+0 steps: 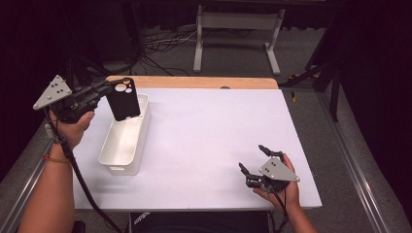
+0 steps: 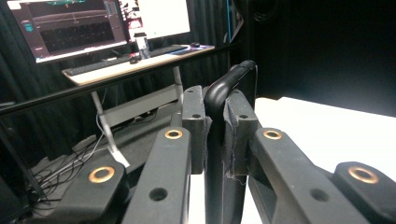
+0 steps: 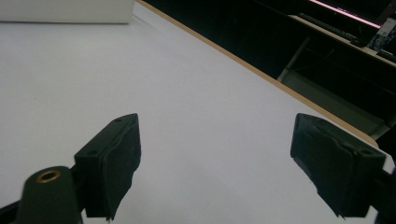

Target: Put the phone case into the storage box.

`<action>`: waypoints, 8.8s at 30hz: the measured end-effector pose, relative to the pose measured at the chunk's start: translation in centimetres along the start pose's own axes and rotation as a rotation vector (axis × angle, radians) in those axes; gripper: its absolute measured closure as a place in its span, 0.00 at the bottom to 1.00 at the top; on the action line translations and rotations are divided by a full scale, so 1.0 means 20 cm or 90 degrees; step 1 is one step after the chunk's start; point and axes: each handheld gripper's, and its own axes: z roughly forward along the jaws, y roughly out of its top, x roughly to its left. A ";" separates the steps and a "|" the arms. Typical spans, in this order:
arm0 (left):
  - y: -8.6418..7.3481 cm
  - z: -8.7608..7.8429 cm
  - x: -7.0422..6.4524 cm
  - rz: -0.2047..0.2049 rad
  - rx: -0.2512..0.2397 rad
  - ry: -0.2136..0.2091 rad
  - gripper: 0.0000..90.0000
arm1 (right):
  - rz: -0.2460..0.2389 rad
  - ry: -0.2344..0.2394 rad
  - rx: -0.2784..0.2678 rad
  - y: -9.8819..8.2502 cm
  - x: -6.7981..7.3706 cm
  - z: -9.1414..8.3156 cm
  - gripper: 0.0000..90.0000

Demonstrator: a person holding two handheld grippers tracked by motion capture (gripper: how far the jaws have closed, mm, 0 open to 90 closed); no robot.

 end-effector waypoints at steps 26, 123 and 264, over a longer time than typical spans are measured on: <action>-0.18 0.33 0.18 -0.030 0.076 -0.013 0.90 | 0.001 -0.002 0.023 0.00 0.00 0.03 0.19; -0.49 0.46 0.26 -0.007 0.220 0.136 0.61 | 0.009 -0.008 0.030 0.00 0.00 0.04 0.22; -0.22 0.05 -0.44 0.042 0.045 -0.070 0.06 | 0.002 0.030 0.002 0.02 0.01 0.01 0.20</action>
